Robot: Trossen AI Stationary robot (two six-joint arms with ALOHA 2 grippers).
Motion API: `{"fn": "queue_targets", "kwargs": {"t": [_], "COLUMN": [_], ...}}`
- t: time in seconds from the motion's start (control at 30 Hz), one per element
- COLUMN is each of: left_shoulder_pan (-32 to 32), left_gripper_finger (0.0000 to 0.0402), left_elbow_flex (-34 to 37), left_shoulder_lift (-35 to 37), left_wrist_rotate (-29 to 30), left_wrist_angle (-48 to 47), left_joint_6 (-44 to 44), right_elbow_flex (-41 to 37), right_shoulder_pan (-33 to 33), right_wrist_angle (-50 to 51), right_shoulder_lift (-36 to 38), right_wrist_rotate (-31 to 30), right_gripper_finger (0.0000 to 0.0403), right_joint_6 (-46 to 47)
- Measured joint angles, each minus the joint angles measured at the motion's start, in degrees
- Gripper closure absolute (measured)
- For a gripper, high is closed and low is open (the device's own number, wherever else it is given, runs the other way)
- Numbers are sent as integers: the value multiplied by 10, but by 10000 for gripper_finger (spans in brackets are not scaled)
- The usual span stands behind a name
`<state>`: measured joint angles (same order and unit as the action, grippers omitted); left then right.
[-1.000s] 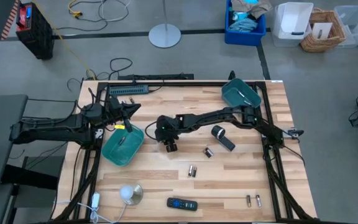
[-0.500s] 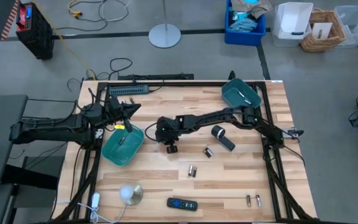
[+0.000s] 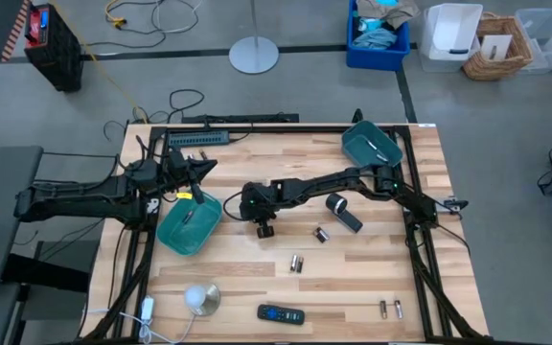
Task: Sort batteries
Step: Put the black battery into the green bin
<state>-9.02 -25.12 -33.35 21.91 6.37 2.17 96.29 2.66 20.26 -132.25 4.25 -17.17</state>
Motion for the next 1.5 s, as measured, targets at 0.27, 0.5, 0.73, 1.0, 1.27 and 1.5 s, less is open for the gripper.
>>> {"fn": "queue_targets", "kwargs": {"t": [0.27, 0.5, 0.73, 1.0, 1.27, 1.5], "left_shoulder_pan": [0, 0, 0, 0, 0, 0], "left_gripper_finger": [401, 401, 401, 401, 401, 401], "left_elbow_flex": [0, 0, 0, 0, -1, -1], "left_shoulder_lift": [0, 0, 0, 0, 1, 5], "left_wrist_rotate": [0, -1, -1, 9, 10, 4], "left_wrist_angle": [0, -2, 6, 11, 34, 37], "left_joint_6": [4, 4, 16, 35, 37, 41], "right_elbow_flex": [-2, -2, -2, -1, 20, 108], "right_shoulder_pan": [-4, -13, -30, -48, -26, -26], "right_wrist_angle": [9, 3, -150, -328, -432, -432], "right_shoulder_lift": [17, 52, 53, 44, 1, -85], "right_wrist_rotate": [5, 10, 26, 30, 29, 20], "right_gripper_finger": [357, 357, 357, 357, 357, 357], "right_joint_6": [3, 3, 6, 6, 40, 67]}}
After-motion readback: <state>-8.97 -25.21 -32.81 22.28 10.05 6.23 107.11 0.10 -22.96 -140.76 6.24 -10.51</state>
